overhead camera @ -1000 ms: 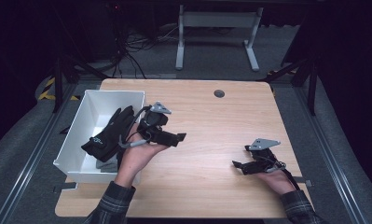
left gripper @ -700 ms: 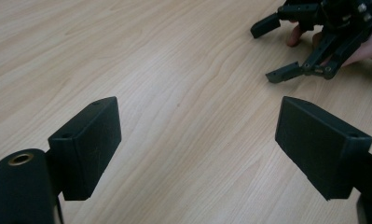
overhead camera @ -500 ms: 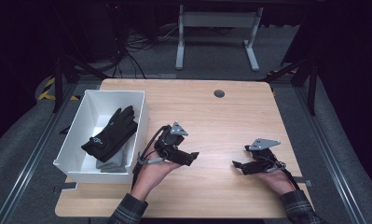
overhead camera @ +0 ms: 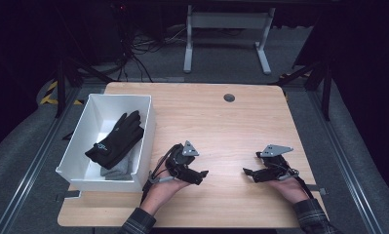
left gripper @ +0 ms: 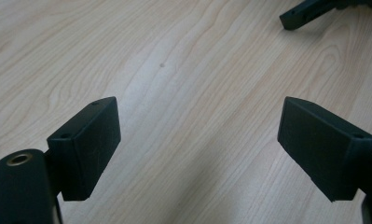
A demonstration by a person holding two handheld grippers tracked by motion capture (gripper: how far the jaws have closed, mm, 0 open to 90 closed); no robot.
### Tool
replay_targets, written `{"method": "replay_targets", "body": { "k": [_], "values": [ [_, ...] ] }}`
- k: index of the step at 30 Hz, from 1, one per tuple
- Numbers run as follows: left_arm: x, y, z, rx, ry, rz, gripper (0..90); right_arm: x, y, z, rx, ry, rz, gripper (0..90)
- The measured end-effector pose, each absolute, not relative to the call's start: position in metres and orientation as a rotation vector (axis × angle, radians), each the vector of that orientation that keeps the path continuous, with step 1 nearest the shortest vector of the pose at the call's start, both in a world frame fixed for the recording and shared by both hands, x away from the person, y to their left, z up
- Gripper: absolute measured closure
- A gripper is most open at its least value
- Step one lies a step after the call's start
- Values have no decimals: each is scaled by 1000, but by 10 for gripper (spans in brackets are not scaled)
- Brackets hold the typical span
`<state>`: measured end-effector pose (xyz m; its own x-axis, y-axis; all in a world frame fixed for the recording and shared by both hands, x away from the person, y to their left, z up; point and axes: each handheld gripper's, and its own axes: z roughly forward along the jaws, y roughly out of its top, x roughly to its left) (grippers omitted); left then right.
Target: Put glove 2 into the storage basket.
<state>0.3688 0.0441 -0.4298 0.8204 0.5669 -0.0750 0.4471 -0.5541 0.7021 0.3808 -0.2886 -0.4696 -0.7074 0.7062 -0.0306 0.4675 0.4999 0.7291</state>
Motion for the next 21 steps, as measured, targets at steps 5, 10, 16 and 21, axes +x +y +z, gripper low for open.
{"method": "replay_targets", "body": {
  "k": [5, 10, 16, 21],
  "values": [
    [367, 46, -443, 2274, 747, 214, 123, 381, -289, -470, 982, 2421, 1031, 135],
    [366, 44, -456, 2301, 743, 223, 102, 381, -289, -470, 981, 2422, 1031, 135],
    [364, 38, -466, 2320, 677, 258, 62, 381, -289, -470, 982, 2422, 1031, 135],
    [366, 37, -473, 2347, 664, 224, 0, 381, -289, -470, 981, 2422, 1031, 135]
  ]
}}
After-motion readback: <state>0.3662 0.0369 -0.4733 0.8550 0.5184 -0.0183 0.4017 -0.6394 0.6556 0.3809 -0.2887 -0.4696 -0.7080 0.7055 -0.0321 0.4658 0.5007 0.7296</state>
